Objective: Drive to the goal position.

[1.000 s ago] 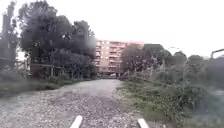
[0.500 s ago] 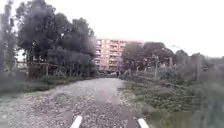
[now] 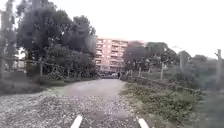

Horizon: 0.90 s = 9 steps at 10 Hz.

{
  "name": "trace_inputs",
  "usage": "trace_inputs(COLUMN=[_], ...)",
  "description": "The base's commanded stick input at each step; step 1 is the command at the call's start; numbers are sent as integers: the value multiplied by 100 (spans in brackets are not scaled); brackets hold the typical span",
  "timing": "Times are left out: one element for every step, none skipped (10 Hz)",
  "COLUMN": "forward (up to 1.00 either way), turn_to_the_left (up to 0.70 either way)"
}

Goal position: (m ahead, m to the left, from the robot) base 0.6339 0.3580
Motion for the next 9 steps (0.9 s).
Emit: trace_inputs(forward=[100,100,100,100,100,100,100,100,100], turn_to_the_left=[0,0,0,0,0,0,0,0,0])
